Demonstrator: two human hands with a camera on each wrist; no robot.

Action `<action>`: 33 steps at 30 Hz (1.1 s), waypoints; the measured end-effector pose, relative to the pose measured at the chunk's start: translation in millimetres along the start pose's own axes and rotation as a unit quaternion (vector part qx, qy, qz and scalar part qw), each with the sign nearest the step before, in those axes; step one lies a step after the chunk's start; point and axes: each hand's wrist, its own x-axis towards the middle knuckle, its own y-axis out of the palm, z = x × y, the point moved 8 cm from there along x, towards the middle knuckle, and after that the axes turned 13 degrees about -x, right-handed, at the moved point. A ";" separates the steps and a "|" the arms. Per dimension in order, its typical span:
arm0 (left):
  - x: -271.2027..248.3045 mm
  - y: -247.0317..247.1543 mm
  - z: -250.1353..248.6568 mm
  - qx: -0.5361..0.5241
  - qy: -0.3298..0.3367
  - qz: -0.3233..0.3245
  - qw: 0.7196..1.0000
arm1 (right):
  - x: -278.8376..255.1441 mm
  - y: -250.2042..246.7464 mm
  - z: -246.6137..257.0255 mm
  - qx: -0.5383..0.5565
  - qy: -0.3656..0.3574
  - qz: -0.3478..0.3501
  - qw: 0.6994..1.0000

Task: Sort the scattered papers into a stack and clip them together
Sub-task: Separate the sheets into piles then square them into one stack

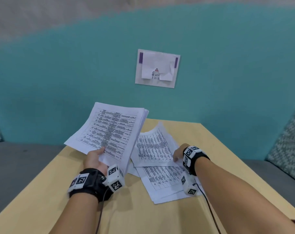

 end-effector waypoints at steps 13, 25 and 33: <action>13.0 -5.5 1.1 0.018 -0.006 -0.002 1.000 | -2.5 -30.8 -42.6 0.237 0.094 -0.109 0.961; 20.0 -5.7 0.8 0.009 0.006 -0.007 1.000 | -24.4 -74.4 -94.1 0.406 0.126 -0.261 0.867; 27.0 -2.1 -5.2 0.044 0.068 -0.022 0.996 | -45.8 -124.8 -117.5 0.514 0.076 -0.381 0.764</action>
